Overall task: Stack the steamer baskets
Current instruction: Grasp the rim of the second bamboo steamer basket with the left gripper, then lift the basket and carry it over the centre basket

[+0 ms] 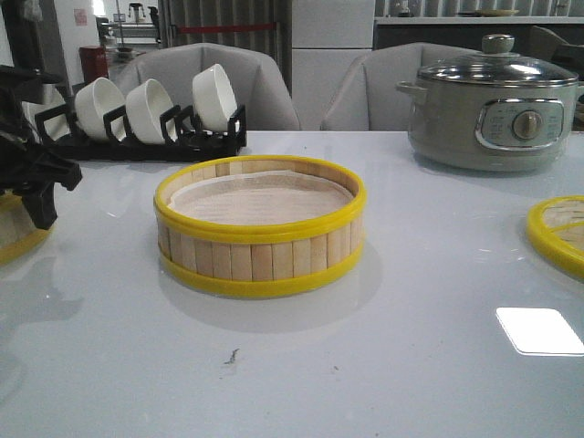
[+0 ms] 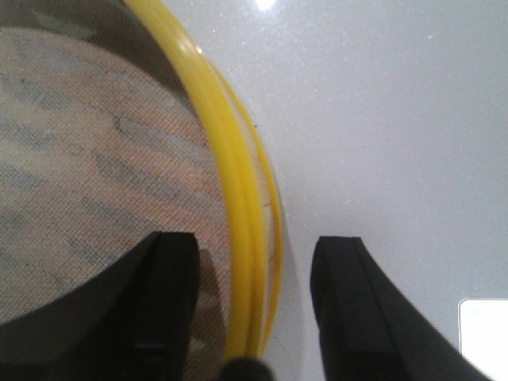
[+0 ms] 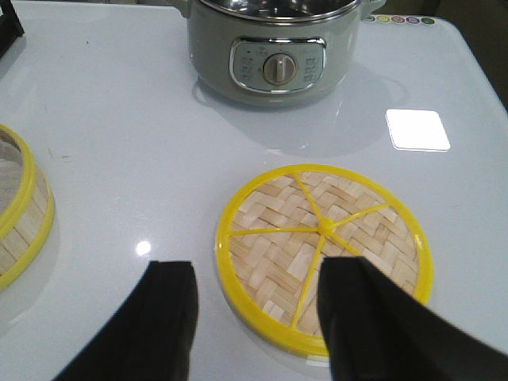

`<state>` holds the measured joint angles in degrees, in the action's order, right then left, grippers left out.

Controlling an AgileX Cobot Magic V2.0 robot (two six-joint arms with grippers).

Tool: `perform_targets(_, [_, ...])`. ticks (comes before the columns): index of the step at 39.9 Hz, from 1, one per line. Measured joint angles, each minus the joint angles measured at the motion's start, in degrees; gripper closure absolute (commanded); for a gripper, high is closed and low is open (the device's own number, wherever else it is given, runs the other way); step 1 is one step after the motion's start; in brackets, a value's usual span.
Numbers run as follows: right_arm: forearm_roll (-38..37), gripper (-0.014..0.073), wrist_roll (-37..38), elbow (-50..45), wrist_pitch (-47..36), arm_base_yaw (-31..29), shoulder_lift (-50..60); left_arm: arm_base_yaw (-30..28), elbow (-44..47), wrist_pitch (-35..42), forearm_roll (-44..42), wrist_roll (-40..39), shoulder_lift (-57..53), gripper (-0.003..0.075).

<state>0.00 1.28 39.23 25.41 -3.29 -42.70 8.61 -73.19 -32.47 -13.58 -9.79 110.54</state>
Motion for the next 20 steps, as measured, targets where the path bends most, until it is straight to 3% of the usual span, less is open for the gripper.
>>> perform_targets(5, [0.0, 0.0155, 0.0, 0.0, 0.0, 0.0, 0.0, -0.9, -0.1, -0.6, 0.3, -0.1, 0.1, 0.065])
perform_targets(7, [0.0, 0.0155, 0.0, 0.0, 0.0, 0.0, 0.0, -0.9, -0.1, -0.6, 0.4, -0.1, 0.1, 0.0617])
perform_targets(20, [0.0, 0.0155, 0.0, 0.0, 0.0, 0.0, 0.0, 2.8, -3.9, -5.3, 1.6, -0.9, -4.7, 0.0635])
